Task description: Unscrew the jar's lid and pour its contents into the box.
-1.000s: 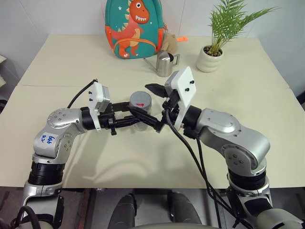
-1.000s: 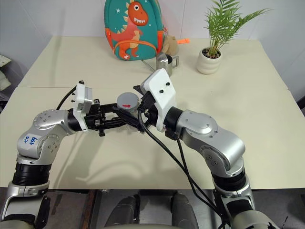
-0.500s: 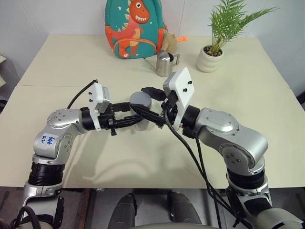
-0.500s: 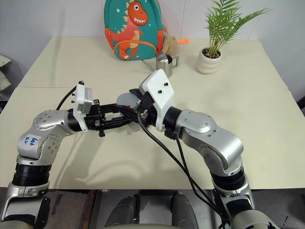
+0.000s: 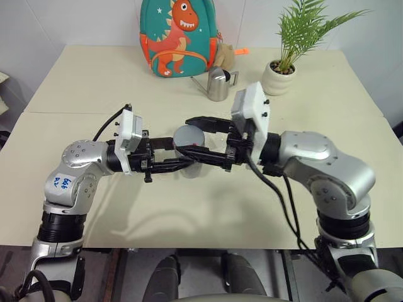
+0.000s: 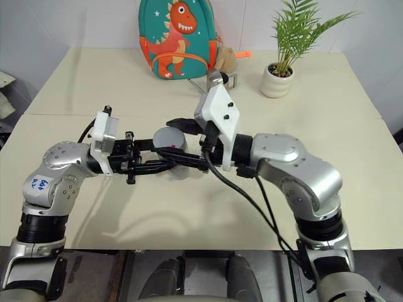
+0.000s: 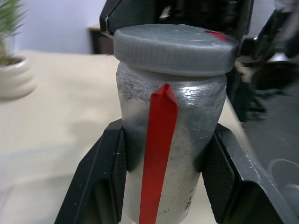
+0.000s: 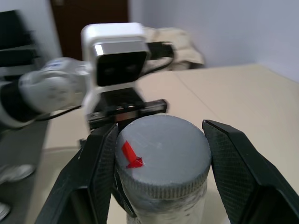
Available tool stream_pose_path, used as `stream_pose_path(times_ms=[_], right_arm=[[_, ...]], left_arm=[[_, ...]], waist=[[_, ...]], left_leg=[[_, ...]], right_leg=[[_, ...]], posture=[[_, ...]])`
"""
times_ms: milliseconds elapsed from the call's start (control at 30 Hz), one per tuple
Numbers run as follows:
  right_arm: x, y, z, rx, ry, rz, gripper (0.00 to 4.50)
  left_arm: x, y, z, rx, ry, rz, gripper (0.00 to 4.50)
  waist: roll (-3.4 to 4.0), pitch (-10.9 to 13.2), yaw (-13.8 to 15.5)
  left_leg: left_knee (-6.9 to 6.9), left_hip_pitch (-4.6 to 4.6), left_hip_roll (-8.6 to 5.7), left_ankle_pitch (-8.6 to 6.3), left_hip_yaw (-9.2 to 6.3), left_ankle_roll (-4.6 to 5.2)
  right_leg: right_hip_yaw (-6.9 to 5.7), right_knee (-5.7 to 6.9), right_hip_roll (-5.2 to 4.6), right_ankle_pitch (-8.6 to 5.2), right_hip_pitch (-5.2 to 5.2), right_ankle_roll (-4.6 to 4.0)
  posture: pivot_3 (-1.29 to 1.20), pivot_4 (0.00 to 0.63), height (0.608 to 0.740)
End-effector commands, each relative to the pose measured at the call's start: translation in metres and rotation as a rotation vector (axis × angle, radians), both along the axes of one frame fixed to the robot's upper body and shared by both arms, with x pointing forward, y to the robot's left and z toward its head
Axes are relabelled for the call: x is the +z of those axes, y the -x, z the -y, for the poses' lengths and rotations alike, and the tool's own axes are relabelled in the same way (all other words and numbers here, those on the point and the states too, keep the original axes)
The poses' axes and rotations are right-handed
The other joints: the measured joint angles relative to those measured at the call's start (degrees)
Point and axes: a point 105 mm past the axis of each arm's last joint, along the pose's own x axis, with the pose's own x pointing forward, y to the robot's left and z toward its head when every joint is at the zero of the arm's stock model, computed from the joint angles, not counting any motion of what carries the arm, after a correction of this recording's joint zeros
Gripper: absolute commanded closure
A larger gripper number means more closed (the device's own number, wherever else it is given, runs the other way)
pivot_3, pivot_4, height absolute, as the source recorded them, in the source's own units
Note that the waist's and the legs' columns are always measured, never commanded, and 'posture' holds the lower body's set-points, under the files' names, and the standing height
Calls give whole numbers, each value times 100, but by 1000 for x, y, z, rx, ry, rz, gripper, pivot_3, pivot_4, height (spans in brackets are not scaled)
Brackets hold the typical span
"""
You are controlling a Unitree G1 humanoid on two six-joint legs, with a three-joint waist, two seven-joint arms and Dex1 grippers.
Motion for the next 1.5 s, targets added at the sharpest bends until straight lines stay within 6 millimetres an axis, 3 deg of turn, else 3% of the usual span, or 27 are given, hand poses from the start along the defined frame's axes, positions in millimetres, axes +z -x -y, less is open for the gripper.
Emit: stream_pose_path(times_ms=[33,300,700,900,1500], right_arm=[[13,37,-7,276,-13,71,1975],[12,42,1,368,19,76,1975],[3,30,5,308,80,65,1975],[4,21,4,262,83,76,18],[21,7,0,167,21,86,18]], left_arm=[[8,-1,-2,-44,9,17,2662],[11,7,-2,-168,-11,-4,2662],[15,7,-3,-174,-27,7,2662],[18,9,-3,-169,-35,15,2662],[11,13,-5,-171,-79,29,2662]], waist=[[0,0,-8],[0,0,-1],[0,0,-2],[0,0,-3],[0,0,-9]], left_leg=[[0,0,0,0,1,0],[1,0,1,0,1,0],[2,0,1,0,0,0],[2,0,1,0,0,0],[2,-1,1,0,0,0]], right_leg=[[1,0,0,0,0,0],[0,1,0,0,0,1],[1,2,0,0,-1,1],[1,2,0,0,-1,1],[1,2,0,0,-1,1]], posture=[[0,150,740],[0,150,740],[0,150,740],[0,150,740],[0,150,740]])
